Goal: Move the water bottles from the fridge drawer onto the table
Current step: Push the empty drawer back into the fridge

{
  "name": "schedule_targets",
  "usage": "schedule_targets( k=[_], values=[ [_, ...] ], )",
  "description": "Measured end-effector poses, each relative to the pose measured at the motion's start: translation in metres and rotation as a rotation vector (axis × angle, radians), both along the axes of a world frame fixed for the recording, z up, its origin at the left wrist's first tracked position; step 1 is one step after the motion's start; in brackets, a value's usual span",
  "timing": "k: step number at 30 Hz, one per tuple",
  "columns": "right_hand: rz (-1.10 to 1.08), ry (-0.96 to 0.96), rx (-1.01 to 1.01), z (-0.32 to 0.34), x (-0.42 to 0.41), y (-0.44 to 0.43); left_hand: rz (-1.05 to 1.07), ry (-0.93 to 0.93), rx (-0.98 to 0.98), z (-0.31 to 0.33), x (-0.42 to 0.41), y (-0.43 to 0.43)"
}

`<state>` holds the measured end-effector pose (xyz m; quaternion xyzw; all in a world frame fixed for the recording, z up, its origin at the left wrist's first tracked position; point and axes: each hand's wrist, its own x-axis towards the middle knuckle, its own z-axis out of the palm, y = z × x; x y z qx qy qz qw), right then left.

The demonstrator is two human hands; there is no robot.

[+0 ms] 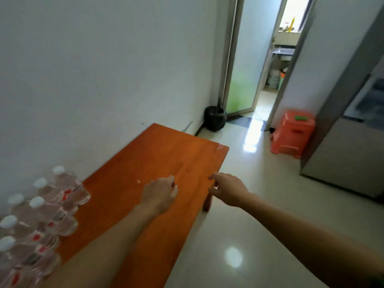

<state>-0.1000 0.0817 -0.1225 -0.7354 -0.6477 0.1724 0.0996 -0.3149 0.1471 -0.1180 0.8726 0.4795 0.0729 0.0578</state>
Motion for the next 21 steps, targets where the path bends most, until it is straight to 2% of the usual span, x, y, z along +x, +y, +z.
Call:
schedule_targets(
  k=[10, 16, 21],
  values=[
    [-0.424, -0.022, 0.042, -0.009, 0.225, -0.130, -0.331, -0.043, -0.123, -0.014, 0.259, -0.051],
    [-0.631, -0.003, 0.051, -0.023, 0.340, -0.142, -0.517, 0.002, -0.082, -0.025, 0.403, -0.028],
    [-0.789, -0.004, 0.068, -0.015, 0.431, -0.126, -0.674, 0.030, -0.057, -0.010, 0.519, 0.007]
  ],
)
